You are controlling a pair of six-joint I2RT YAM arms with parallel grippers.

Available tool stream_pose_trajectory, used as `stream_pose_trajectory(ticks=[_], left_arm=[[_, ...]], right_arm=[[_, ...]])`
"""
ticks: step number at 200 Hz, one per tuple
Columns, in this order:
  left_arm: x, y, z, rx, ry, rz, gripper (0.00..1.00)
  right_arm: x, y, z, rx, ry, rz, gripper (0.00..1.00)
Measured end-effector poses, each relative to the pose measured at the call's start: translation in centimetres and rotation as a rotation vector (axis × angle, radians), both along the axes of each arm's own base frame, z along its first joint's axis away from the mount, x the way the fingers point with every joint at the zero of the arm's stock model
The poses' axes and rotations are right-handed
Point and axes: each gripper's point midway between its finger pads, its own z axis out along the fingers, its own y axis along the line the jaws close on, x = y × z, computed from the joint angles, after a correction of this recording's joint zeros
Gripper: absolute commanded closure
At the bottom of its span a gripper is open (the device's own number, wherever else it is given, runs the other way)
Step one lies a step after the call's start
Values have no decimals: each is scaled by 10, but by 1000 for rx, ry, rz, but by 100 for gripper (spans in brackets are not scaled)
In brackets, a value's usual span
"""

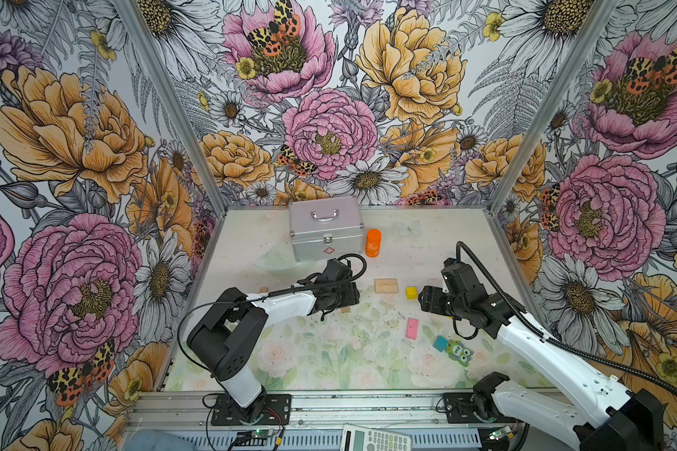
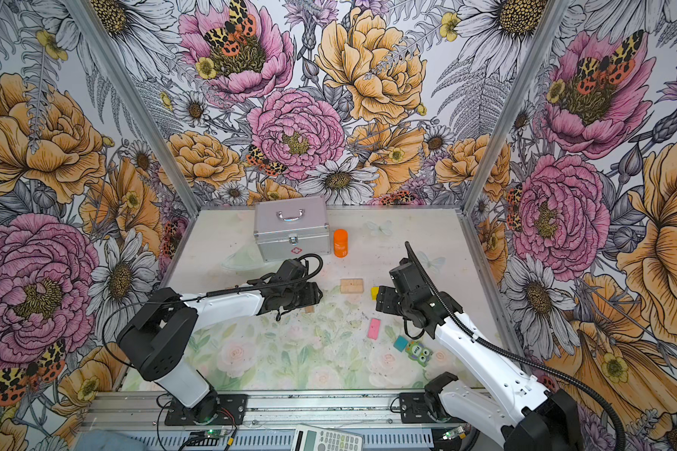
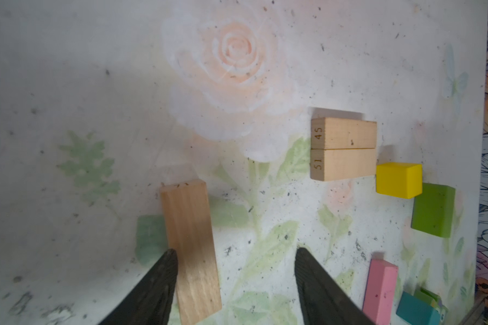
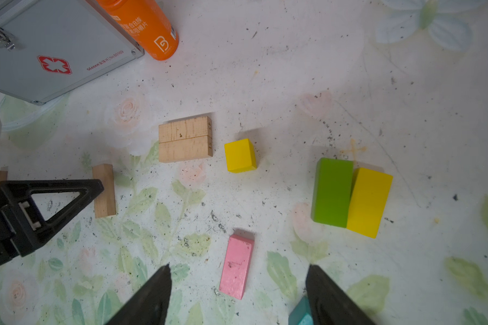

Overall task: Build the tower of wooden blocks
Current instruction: 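Grasp the long wooden block with the left gripper and lift it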

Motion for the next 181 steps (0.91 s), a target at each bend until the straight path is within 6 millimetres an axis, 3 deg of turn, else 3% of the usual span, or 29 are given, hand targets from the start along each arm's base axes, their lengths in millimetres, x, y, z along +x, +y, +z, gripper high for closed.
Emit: stream_pose_trajectory(ticks=[29, 56, 77, 92, 136, 181], left_arm=[[-5, 6, 10, -5, -16, -3, 29], [-14, 24, 52, -40, -100, 13, 26], [-21, 45, 88, -83, -183, 52, 25], [-29, 63, 100, -95, -215, 81, 24], [-62, 109, 92, -105, -223, 161, 20], [-87, 136, 73, -131, -211, 229, 15]], right_arm=[[-1, 2, -2, 0, 8, 21, 20], [-1, 11, -5, -12, 37, 55, 20], [1, 37, -3, -35, 55, 137, 19], [3, 58, -1, -54, 58, 212, 14], [21, 112, -2, -126, 58, 460, 1], [31, 153, -26, -185, 81, 731, 0]])
